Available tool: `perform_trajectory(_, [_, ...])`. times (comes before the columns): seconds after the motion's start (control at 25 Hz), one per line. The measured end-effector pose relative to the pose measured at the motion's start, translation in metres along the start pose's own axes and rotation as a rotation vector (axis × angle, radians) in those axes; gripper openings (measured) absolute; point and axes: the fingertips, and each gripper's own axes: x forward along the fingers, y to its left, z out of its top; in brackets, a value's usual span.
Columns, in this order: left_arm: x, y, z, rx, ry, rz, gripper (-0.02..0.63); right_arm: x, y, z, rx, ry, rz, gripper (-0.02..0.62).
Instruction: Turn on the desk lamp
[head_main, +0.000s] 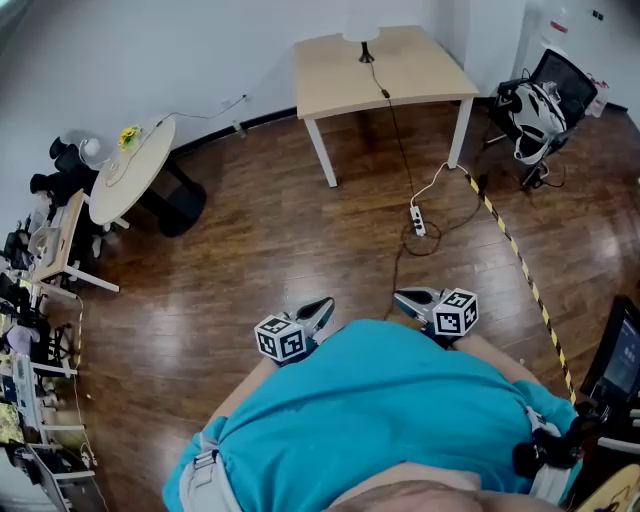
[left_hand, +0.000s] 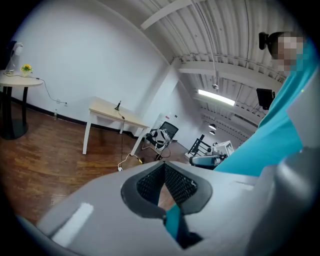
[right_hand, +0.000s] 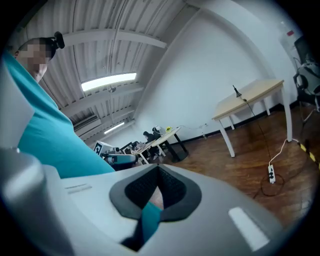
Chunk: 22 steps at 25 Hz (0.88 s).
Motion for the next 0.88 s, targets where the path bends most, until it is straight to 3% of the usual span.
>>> perform_trajectory(0.28, [-0.008,0.072,0.008,-0.031,-0.002,-0.022,0.029,0.069,-0.024,-0.003,-0.010,0.064,-0.019,0.002])
perform_trajectory(0.48, [-0.050,0.171,0.073,-0.047,-0.043,-0.049,0.029,0.180,-0.029,0.041,-0.040,0.087,-0.068,0.002])
perform_trajectory(0.64, [-0.075,0.264,0.140,-0.055,-0.050,-0.059,0.029,0.284,-0.037,0.082,-0.028,0.172,-0.048,0.002])
perform_trajectory(0.76, [-0.074,0.320,0.164,-0.124,-0.030,-0.079,0.029,0.335,-0.056,0.105,-0.009,0.221,-0.041,0.002])
perform_trajectory(0.88, [-0.058,0.353,0.179,-0.151,-0.010,-0.105,0.029,0.357,-0.086,0.140,0.032,0.197,-0.077,0.002])
